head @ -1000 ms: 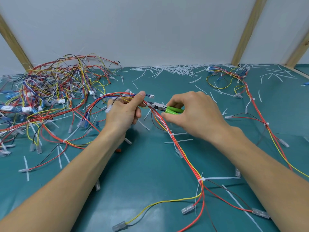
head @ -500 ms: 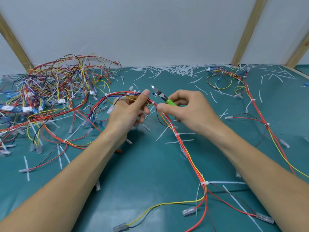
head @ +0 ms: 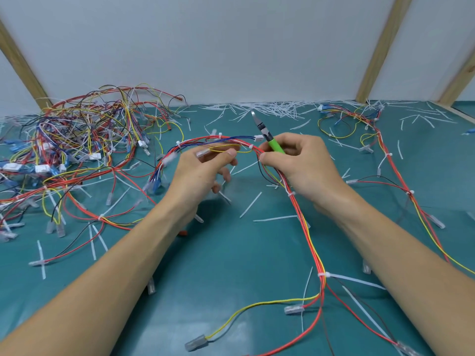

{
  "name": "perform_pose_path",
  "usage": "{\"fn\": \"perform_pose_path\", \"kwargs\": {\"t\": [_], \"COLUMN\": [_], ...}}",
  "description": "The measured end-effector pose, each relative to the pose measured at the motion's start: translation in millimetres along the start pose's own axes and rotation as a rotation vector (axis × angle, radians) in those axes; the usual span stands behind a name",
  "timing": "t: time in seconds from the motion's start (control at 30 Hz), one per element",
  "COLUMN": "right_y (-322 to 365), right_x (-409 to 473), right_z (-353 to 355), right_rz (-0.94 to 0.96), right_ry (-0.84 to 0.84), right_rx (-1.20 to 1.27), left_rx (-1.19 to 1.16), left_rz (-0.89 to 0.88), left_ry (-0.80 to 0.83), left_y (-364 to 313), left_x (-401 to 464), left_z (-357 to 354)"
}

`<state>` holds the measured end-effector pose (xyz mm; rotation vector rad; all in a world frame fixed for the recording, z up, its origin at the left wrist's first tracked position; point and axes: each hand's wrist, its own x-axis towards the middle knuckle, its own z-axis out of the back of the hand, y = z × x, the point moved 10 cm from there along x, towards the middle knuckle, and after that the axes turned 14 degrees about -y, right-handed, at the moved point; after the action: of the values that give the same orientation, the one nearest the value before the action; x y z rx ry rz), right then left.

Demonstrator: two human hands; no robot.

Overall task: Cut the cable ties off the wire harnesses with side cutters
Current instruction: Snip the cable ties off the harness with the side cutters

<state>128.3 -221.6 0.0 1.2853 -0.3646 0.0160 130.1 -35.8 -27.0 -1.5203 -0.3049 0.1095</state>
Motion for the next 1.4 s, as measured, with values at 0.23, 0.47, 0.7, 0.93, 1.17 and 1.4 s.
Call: {"fn": "perform_pose_path", "kwargs": {"t": [0.23,0.47,0.7,0.93,1.17,1.4], "right_y": [12,15,21,36,25,18], "right_x": [-5,-8,5,-14,-12,-9], "right_z": [-9,-11,24,3,1,2], "right_rz": [0.108,0.184,0.237,0.384,0.354,0.303], "right_ry": [0.063,0.095,-0.204,-0.095,-0.103,-0.126], "right_rx": [0.058,0.06,0.1,0.04,-0.098,-0.221], "left_rx": [-0.272,-0.256,0.081,0.355,0.465,0.651], "left_rz": [0.187,0.11,-0.232,-0.466,-0.535,-0.574], "left_ry": [0.039,0.029,0.109,0.131,0.089,-0.007], "left_y": [7,0,-20,-23,-25,-28], "left_x": [2,5,-11,-24,-27,-27], "left_z": [-3,2,-12,-27,-28,-20]}}
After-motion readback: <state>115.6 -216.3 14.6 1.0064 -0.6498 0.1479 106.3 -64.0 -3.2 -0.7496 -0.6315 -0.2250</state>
